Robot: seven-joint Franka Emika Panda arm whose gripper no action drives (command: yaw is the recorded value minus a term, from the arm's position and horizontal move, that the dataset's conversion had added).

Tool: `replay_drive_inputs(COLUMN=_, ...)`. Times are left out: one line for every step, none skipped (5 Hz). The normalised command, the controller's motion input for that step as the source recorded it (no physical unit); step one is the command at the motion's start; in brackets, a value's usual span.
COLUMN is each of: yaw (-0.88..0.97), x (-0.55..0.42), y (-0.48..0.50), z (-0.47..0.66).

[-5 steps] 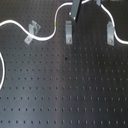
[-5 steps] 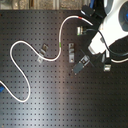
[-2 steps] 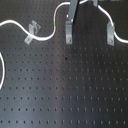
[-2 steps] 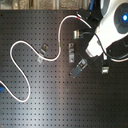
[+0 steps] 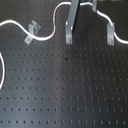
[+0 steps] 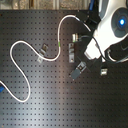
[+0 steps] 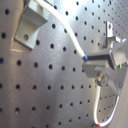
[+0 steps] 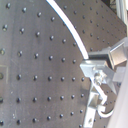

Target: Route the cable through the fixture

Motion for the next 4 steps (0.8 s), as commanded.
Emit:
replay_drive_inputs(yaw=0.00, x=0.059, y=0.203, z=0.42)
replay_drive_inputs(yaw=0.00, x=-0.069, y=0.235, z=0.44)
replay_drive_inputs(yaw=0.00, x=-0.091, y=0.325, z=0.51)
replay_drive_inputs(yaw=0.00, x=-0.061, y=0.284, z=0.41)
